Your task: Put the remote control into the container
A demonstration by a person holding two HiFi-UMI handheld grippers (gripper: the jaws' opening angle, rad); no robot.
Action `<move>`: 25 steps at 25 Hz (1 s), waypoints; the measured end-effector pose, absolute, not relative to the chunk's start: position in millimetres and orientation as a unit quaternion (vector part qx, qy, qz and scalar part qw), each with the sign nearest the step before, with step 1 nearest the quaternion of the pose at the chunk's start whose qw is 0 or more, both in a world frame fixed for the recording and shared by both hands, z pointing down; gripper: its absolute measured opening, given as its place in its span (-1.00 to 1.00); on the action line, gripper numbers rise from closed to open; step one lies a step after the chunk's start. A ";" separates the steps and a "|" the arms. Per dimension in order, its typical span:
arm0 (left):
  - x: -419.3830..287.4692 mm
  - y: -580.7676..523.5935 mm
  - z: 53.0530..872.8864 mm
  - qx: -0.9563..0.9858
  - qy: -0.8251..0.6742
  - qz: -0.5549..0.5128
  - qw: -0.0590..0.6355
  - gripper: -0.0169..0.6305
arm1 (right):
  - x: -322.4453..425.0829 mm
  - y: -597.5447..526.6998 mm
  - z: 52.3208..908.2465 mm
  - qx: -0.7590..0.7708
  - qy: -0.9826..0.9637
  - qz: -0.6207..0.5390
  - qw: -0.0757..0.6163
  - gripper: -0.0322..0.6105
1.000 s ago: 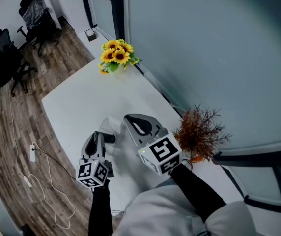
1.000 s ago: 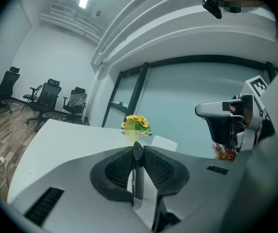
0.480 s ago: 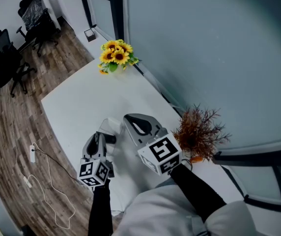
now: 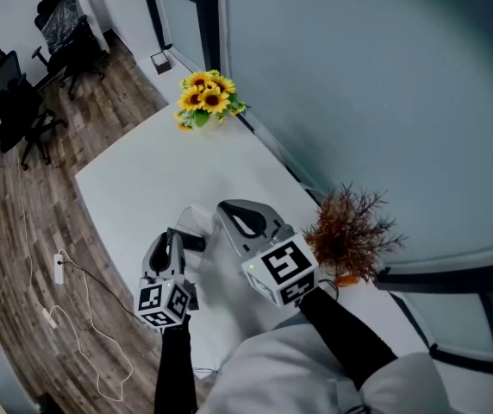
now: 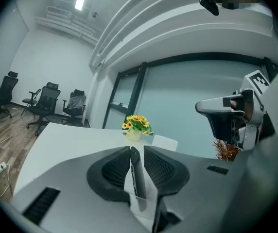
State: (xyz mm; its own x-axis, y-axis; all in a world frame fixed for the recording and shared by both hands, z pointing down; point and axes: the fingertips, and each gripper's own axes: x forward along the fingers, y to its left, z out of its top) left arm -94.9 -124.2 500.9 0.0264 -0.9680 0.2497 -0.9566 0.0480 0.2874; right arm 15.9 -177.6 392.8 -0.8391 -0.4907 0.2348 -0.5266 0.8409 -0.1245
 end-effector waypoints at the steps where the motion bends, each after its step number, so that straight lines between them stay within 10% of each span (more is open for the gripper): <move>1: -97.4 -122.6 497.4 0.687 -0.701 -0.015 0.190 -0.72 | 15.5 -176.9 391.8 0.266 -0.955 0.093 0.096 -0.89; 12: -136.5 -48.4 373.0 0.615 -0.778 -0.116 0.045 -0.73 | 10.7 -167.6 368.3 0.250 -0.963 0.078 0.066 -0.89; 25: -129.6 -4.5 350.2 0.589 -0.797 -0.126 0.030 -0.92 | 8.1 -147.9 347.4 0.237 -0.970 0.002 0.062 -0.89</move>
State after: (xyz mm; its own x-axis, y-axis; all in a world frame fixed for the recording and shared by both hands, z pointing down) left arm -129.6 -4.5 350.2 -0.3037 -0.9474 -0.1006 -0.9323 0.2737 0.2364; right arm 8.1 -147.9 347.4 -0.8801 -0.4591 0.1212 -0.4597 0.8877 0.0247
